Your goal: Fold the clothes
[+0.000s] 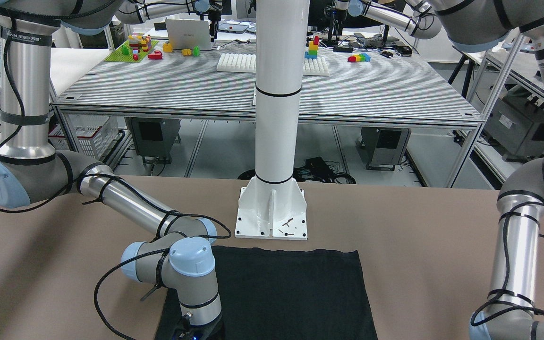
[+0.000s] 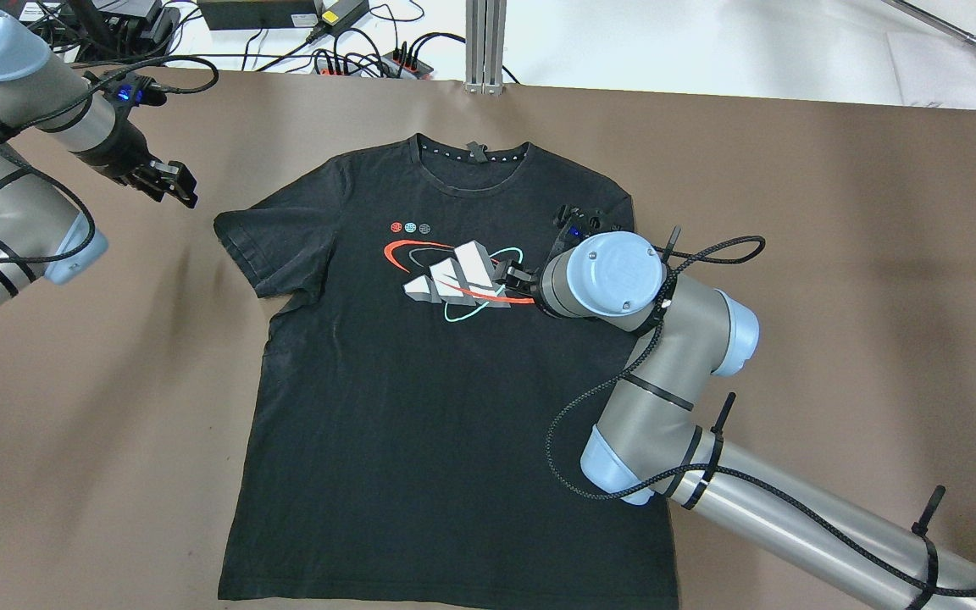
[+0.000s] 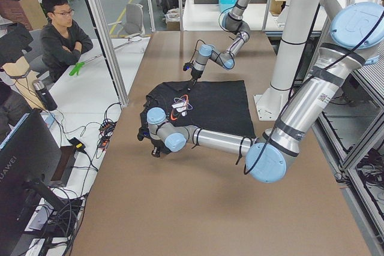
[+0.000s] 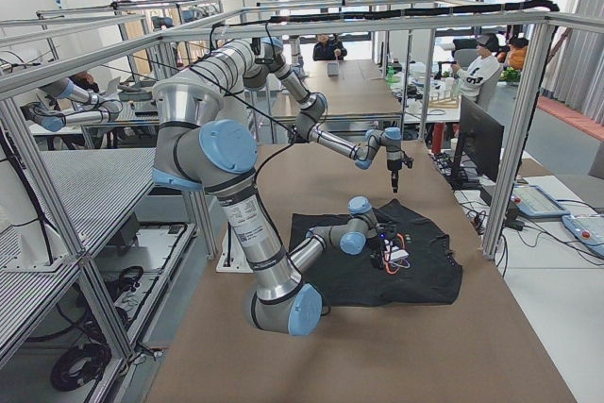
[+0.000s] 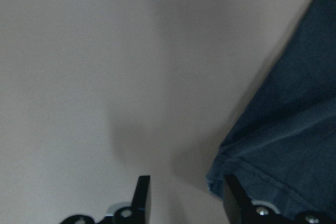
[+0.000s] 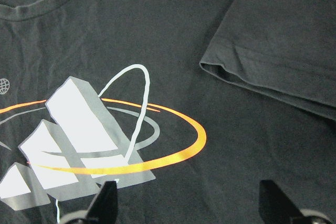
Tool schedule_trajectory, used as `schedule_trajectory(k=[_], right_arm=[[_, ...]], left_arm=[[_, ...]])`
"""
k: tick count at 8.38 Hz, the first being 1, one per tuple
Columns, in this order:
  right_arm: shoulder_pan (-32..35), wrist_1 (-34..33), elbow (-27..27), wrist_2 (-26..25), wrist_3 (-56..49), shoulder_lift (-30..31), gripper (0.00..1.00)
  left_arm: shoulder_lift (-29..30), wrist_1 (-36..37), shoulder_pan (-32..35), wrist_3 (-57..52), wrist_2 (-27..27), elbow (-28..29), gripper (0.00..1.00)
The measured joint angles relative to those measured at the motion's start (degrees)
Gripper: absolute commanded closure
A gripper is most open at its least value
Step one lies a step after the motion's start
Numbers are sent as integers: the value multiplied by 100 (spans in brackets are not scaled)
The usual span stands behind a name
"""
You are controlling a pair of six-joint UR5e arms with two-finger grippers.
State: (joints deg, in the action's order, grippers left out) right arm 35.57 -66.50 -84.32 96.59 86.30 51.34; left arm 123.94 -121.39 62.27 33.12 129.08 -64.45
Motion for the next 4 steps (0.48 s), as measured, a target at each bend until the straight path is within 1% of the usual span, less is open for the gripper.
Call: schedule_trajectory(k=[2, 4], right_arm=[[-5, 12, 20, -17, -3, 44, 5], [-5, 32, 30, -31, -4, 87, 5]], left_arm=[[130, -259, -63, 3, -4, 324, 46], [168, -334, -136, 30, -5, 404, 47]])
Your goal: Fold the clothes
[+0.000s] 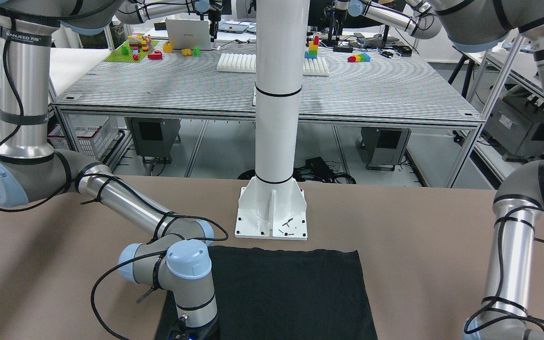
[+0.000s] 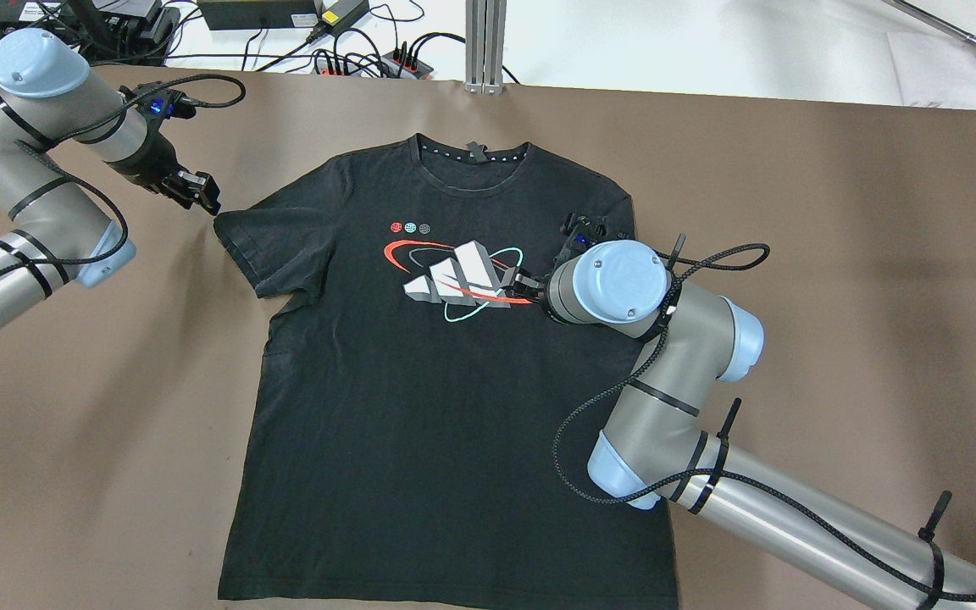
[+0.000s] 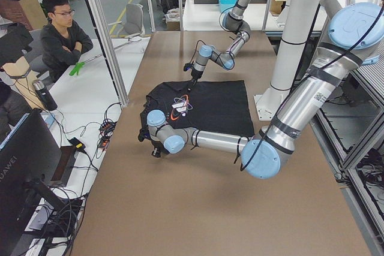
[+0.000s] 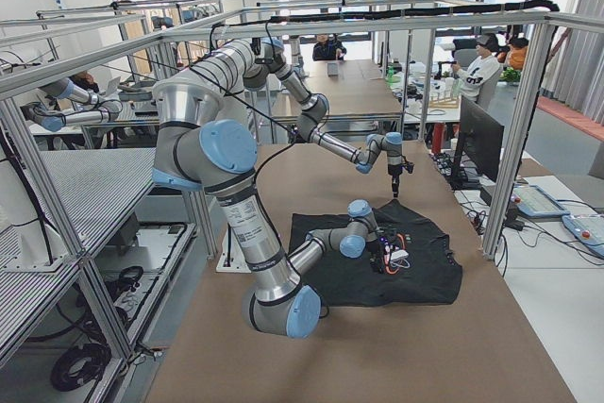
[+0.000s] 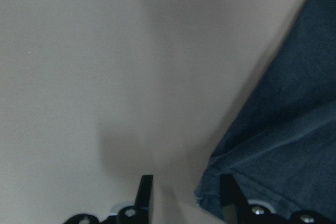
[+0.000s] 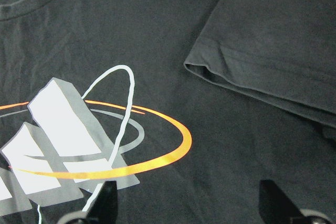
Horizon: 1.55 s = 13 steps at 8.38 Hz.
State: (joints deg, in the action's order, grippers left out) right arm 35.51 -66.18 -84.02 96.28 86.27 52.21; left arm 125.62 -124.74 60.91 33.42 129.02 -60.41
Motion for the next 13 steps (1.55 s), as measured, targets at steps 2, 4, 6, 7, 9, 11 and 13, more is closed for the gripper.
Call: schedule_trajectory(k=[2, 4, 6, 7, 9, 11, 13], right_arm=[[0, 12, 11, -7, -9, 18, 6], [0, 23, 15, -11, -37, 58, 6], [0, 30, 17, -16, -40, 67, 6], [0, 33, 17, -19, -37, 69, 6], [-5, 34, 17, -25, -38, 67, 6], [-15, 35, 17, -29, -32, 61, 6], [-37, 35, 12, -34, -19, 50, 6]], left_arm=[[41, -26, -73, 55, 0, 22, 48], [57, -101, -107, 73, 0, 111, 64], [59, -156, -126, 87, 0, 166, 95], [60, -166, -136, 116, 0, 172, 100], [76, -172, -145, 160, 9, 140, 100], [137, -146, -147, 414, 51, -58, 100], [210, -119, -316, 1199, 57, -468, 100]])
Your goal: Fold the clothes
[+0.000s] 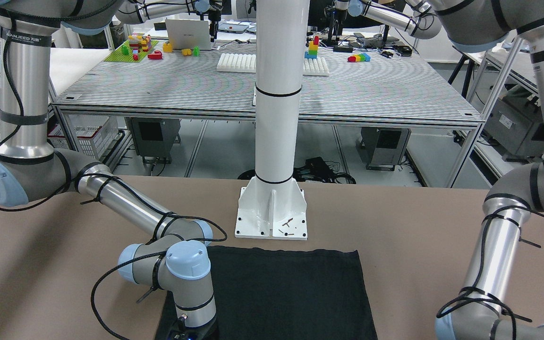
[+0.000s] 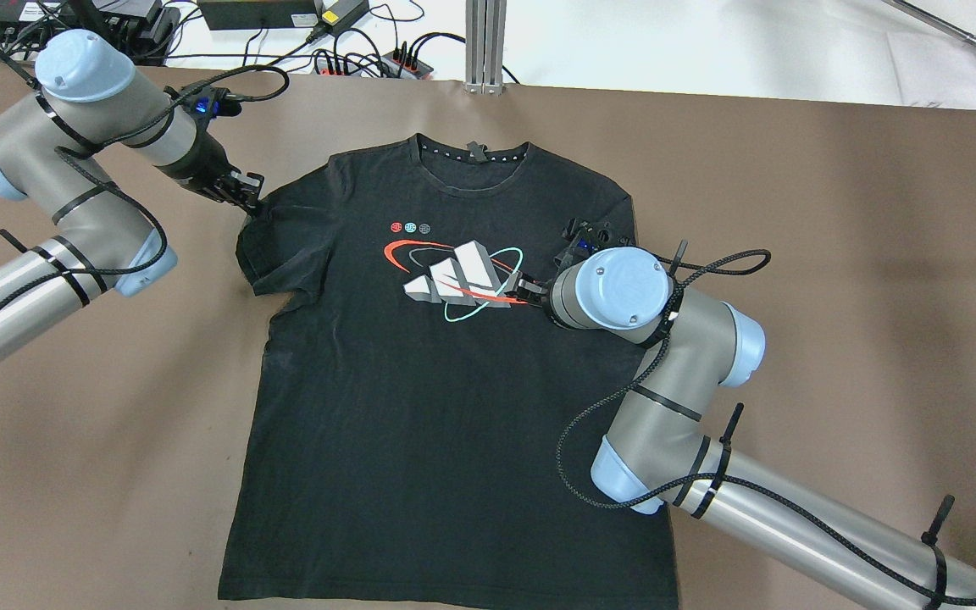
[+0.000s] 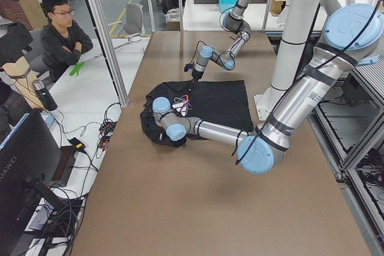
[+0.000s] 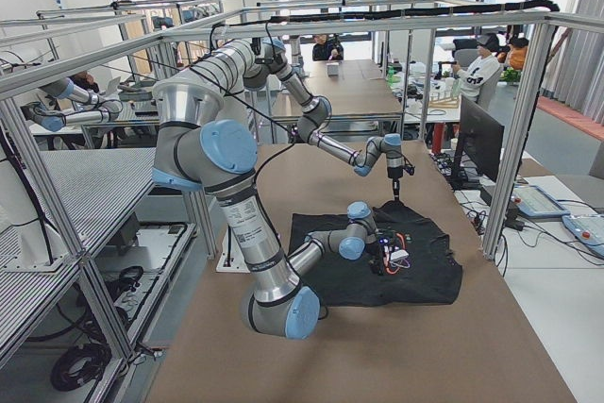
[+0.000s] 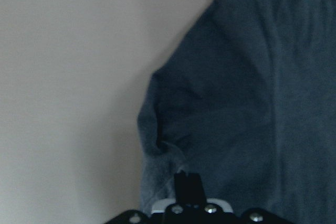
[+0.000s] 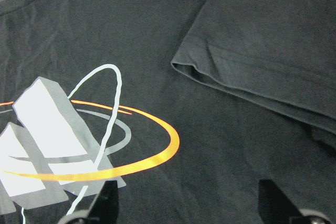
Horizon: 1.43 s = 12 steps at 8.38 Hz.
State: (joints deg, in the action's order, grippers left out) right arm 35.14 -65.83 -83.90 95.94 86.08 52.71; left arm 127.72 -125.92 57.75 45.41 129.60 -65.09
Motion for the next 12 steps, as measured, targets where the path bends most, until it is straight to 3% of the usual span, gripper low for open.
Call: schedule_trajectory(k=[4, 8, 9, 10, 11, 12], right_arm=[[-15, 4, 38, -3, -38, 24, 6], [-16, 8, 88, -11, -69, 19, 6], [-16, 8, 90, -13, -67, 20, 6], [-16, 8, 92, -13, -65, 20, 6], [-16, 9, 93, -14, -65, 20, 6], [-16, 9, 93, -14, -63, 19, 6]], left_arm=[[637, 61, -623, 1596, -371, -200, 100], [902, 66, -818, 1911, -691, 30, 100], [920, 62, -873, 1953, -790, 61, 91], [930, 56, -952, 2000, -916, 73, 43], [931, 49, -1003, 2049, -991, 59, 7], [936, 45, -1028, 2109, -1039, 33, 7]])
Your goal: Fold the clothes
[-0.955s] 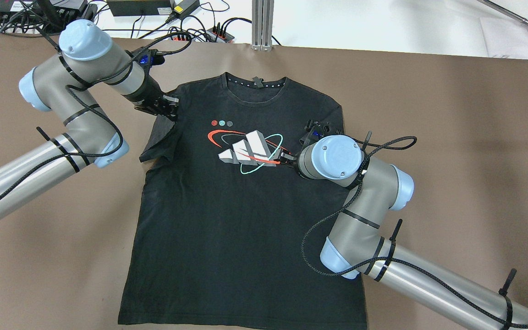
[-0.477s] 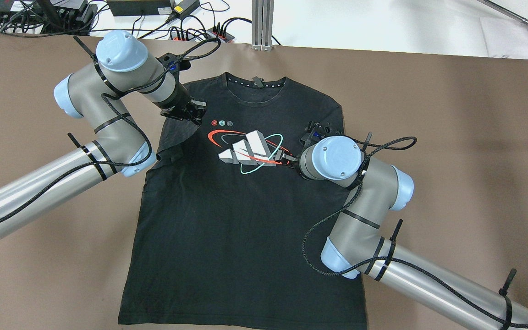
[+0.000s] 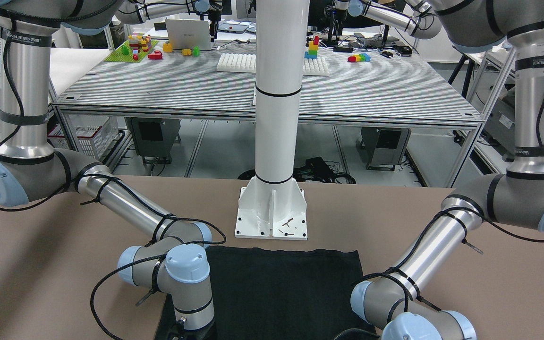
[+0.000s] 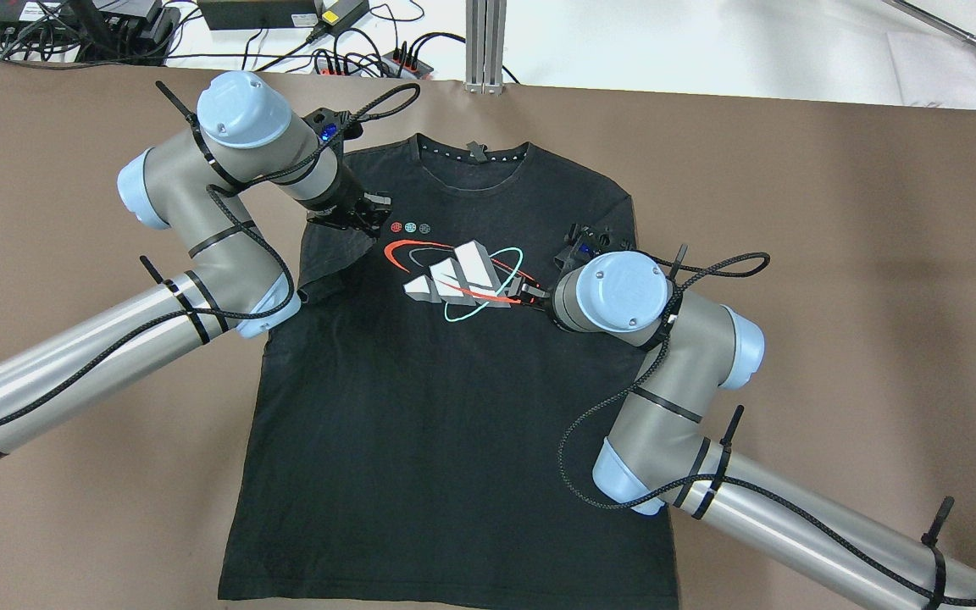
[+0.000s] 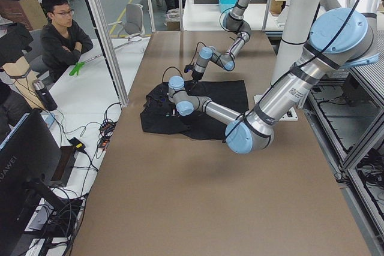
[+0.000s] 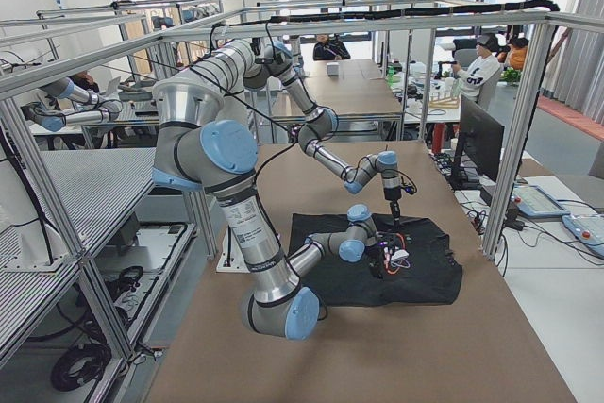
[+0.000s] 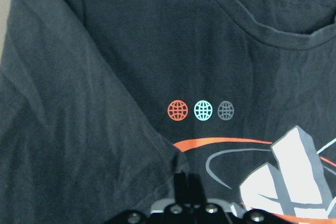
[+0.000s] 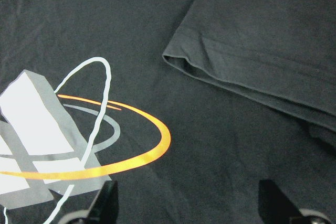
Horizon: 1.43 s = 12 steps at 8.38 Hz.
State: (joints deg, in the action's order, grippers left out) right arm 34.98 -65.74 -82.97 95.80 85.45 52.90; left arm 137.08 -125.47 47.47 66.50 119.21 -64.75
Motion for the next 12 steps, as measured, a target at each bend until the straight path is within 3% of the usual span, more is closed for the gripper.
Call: schedule_trajectory(k=[3, 6, 9, 12], right_arm=[[0, -2, -90, 13, 66, -25, 6], [-14, -128, -643, 63, 85, 241, 6], [-454, -1161, -2110, -69, 191, 1002, 6], [-1380, -1616, -3554, -682, 1220, 2258, 6]], left_arm=[[-327, 3, -203, 621, -416, -653, 6], [-1883, 16, -867, 1687, -877, -2659, 6], [-3238, 45, -1603, 2536, -1708, -4103, 6], [-3782, 49, -1812, 2925, -1941, -4751, 6]])
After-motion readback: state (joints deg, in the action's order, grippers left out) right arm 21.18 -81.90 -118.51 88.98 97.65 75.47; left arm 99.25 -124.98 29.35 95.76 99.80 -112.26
